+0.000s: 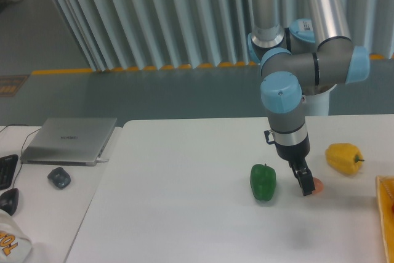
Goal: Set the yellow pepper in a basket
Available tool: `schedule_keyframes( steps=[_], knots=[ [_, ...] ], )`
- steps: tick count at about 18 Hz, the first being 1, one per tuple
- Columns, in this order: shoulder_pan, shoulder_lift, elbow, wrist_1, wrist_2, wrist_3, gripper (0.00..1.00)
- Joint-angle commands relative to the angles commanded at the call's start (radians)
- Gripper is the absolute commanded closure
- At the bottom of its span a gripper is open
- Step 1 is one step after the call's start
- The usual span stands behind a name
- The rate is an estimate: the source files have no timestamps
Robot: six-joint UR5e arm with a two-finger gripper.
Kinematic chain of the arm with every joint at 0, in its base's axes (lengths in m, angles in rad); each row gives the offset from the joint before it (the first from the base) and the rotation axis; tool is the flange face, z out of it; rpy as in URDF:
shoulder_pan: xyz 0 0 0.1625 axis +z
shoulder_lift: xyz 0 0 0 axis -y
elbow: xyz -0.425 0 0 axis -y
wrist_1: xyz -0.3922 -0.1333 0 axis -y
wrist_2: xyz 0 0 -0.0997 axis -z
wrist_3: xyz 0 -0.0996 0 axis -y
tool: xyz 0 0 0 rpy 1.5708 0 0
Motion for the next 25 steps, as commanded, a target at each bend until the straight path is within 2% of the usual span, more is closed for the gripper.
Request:
schedule_keyframes(
  steps=[7, 10, 14, 19, 23, 25],
  knots=[
    [0.002, 0.008, -0.02, 0.008, -0.009, -0.003, 0.0],
    [0.006, 0.014, -0.048, 0.075, -0.011, -0.008, 0.0],
    [0.002, 0.023, -0.083, 0.097, -0.008, -0.009, 0.0],
    [0.008, 0.026, -0.147, 0.19, -0.006, -0.005, 0.0],
    [0.006, 0.032, -0.153, 0.192, 0.066, 0.0, 0.0],
    [0.014, 0.035, -0.15, 0.181, 0.066, 0.014, 0.0]
  ],
)
